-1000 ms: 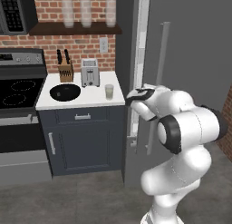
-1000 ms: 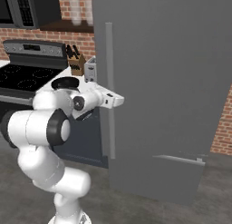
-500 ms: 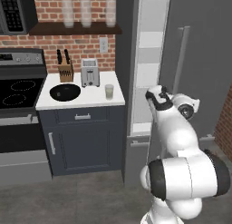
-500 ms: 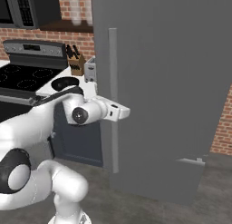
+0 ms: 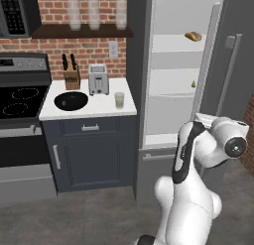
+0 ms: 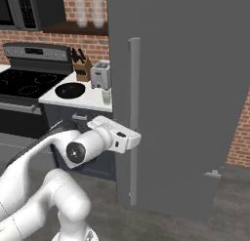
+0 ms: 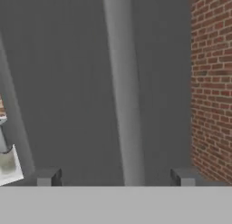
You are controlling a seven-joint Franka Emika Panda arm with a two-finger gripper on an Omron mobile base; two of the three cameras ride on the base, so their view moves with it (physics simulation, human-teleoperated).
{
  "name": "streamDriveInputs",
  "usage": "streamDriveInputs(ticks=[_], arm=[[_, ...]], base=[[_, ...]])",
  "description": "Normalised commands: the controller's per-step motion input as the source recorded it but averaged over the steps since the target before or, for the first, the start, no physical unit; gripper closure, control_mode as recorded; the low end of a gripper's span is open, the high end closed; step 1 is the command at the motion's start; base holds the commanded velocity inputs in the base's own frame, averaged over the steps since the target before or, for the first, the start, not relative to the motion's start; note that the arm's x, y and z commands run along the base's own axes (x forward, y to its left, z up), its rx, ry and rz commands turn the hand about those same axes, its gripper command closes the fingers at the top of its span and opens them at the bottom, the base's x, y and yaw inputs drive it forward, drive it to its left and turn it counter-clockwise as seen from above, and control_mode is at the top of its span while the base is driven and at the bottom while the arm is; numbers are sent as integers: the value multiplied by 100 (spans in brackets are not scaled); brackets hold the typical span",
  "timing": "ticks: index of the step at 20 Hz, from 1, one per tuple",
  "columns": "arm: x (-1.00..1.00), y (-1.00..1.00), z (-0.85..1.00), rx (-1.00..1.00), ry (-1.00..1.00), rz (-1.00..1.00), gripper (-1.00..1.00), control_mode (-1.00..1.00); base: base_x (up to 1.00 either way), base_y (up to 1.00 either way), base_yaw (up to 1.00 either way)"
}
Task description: Grab a lemon wedge from the fridge and one ice cube from the ice bowl, and put them in the glass of lemonade.
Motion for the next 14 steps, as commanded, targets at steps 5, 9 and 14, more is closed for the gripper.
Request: streamDriveInputs(ticks=[5,9,14], arm=[[-84,100,100,0,-16,-33,-100,-100],[-20,100,100,0,1,-12,-100,-100],[67,97,23,0,0,-30,-100,-100]], base=[[0,0,0],[0,0,0],[0,0,0]])
